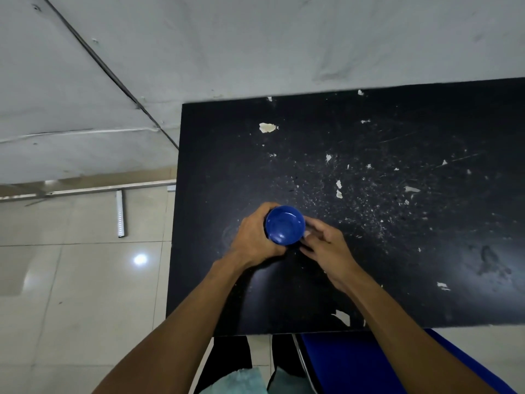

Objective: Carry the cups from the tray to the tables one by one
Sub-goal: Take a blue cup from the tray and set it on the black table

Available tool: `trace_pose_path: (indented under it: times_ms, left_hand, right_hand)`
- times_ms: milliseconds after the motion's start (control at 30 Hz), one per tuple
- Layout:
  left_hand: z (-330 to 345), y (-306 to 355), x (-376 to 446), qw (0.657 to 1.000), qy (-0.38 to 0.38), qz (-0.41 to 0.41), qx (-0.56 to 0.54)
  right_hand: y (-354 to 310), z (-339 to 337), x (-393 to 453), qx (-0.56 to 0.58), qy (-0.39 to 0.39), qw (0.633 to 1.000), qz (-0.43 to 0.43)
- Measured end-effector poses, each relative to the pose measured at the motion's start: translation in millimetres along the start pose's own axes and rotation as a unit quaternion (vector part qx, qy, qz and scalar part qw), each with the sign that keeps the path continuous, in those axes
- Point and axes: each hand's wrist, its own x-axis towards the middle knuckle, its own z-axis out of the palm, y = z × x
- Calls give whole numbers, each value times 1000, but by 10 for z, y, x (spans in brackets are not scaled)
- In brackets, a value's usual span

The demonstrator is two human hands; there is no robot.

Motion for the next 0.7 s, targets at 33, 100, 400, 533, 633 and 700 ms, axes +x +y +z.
trace_pose_path:
  times_ms: [33, 100, 400, 533, 633, 700]
  left_hand:
    - [1, -2, -4, 1000, 1, 1, -1]
    - [-3, 2, -17, 1000, 2, 2, -4]
    - [-60, 14, -214, 1000, -2, -22, -22]
    - [-142, -91, -391, 998, 24, -44, -35]
    - [-222, -199, -587, 995, 61, -55, -50]
    - [-299, -287, -757, 991, 98, -62, -64]
  right_hand:
    - [4, 2, -3, 0, -2, 1000, 0]
    - [20, 5, -3, 1, -2, 1000, 1]
    - [97, 20, -125, -17, 15, 1000, 22]
    - [183, 71, -232, -67, 46, 995, 61]
    - [230, 185, -341, -99, 30, 991, 82]
    - [241, 327, -425, -121, 6, 988, 92]
